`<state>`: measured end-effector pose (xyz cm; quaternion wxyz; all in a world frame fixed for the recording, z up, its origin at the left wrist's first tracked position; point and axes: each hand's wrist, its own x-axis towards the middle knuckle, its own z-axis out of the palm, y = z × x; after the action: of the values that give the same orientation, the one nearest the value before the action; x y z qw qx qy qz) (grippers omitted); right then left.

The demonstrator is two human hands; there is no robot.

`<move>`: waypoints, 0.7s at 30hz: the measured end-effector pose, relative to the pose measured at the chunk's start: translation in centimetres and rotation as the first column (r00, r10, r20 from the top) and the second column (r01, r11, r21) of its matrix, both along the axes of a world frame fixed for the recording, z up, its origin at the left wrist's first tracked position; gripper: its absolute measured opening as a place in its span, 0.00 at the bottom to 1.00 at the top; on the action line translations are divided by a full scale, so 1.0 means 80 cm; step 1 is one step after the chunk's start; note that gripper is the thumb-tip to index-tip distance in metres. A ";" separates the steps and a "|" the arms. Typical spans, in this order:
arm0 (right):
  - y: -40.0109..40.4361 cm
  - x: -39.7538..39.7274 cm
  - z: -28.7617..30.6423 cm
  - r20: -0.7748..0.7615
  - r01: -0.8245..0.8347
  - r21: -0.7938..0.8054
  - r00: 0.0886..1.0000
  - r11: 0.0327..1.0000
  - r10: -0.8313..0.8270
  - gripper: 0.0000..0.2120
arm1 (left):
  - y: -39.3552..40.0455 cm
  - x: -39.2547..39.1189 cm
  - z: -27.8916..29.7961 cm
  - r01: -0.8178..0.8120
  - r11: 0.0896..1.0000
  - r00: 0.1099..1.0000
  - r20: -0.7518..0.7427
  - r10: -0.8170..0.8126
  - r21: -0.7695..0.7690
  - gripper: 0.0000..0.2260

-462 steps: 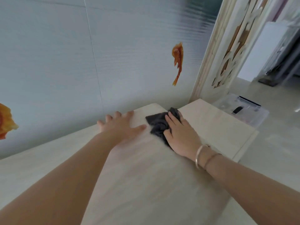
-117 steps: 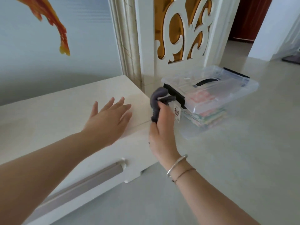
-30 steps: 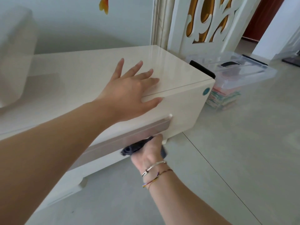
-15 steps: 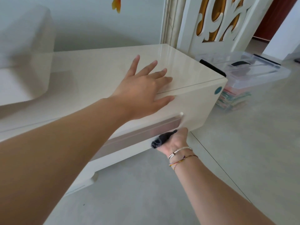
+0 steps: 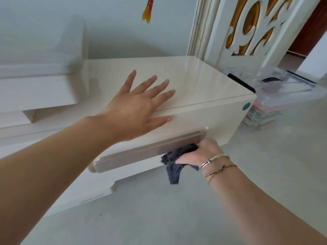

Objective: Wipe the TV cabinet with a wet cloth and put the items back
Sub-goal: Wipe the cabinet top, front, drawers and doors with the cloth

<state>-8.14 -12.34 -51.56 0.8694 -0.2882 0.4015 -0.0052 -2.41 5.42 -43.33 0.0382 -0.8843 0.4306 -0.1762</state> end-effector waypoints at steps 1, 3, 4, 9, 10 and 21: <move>-0.010 -0.001 0.005 0.043 0.052 -0.077 0.998 0.996 -0.049 0.23 | 0.002 -0.001 0.000 -0.004 1.000 1.000 -0.014 0.004 -0.005 0.31; -0.021 -0.006 0.005 0.095 0.152 -0.201 0.986 0.968 -0.135 0.18 | 0.003 -0.002 0.001 0.002 1.000 1.000 -0.022 -0.002 -0.015 0.30; -0.020 -0.010 0.004 0.102 0.184 -0.298 0.982 0.937 -0.160 0.14 | 0.003 -0.002 0.002 0.003 1.000 1.000 -0.025 -0.004 -0.016 0.30; -0.005 -0.029 -0.052 0.128 0.188 -0.925 0.972 0.330 -0.196 0.03 | 0.006 -0.004 0.000 0.002 1.000 0.998 -0.059 -0.003 -0.003 0.29; -0.005 -0.035 -0.058 0.142 0.171 -0.968 0.977 0.182 -0.160 0.04 | 0.005 -0.004 -0.001 0.011 1.000 0.998 -0.057 -0.012 -0.009 0.29; 0.001 -0.027 -0.028 0.430 0.429 -0.859 0.901 -0.281 0.058 0.18 | 0.002 0.008 -0.005 0.037 0.989 0.981 -0.186 -0.063 -0.140 0.25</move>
<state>-10.28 -12.29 -53.77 0.3392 -0.7836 0.1396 -0.5014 -1.81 5.56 -43.74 -0.0678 -0.8865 0.4415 -0.1210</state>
